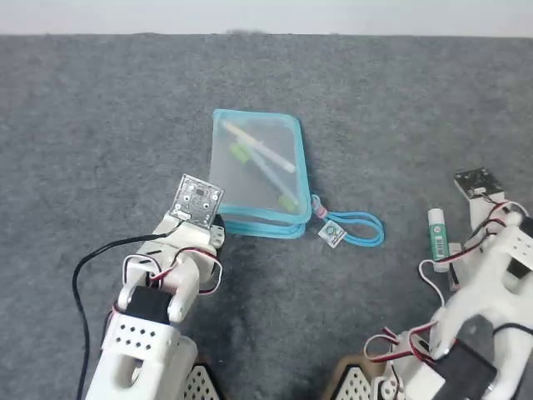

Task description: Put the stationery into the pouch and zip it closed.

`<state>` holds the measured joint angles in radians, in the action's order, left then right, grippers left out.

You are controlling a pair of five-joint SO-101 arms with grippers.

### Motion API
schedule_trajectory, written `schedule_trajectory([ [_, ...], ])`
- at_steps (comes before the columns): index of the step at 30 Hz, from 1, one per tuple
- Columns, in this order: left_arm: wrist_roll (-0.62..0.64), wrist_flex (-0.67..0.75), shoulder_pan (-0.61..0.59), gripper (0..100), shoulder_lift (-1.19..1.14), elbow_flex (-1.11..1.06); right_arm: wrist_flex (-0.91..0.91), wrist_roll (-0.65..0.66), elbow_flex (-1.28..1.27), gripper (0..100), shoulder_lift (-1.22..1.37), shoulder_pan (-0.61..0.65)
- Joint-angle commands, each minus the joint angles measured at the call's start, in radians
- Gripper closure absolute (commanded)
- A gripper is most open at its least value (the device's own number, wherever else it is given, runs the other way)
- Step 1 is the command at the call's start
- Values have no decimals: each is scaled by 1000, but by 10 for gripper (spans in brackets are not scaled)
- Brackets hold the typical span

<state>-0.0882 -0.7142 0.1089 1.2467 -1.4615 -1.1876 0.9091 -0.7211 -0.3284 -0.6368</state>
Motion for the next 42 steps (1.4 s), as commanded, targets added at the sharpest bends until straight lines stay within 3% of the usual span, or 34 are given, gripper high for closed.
schedule_trajectory([
  [1, 14, -8, -9, 989, 3, 41, 36, 14, 0, 836, 28, -22],
  [7, 14, -6, -8, 989, 3, 41, 191, -63, 2, 836, 216, -39],
  [14, 12, -5, -5, 989, 3, 41, 222, -81, 3, 836, 309, 33],
  [24, 9, -3, -3, 989, 3, 41, 85, -157, -2, 836, 312, 110],
  [36, 9, -3, -3, 989, 3, 42, 62, -196, -18, 837, 321, 91],
  [42, 9, -3, -3, 989, 3, 42, 54, -176, -29, 991, 311, 28],
])
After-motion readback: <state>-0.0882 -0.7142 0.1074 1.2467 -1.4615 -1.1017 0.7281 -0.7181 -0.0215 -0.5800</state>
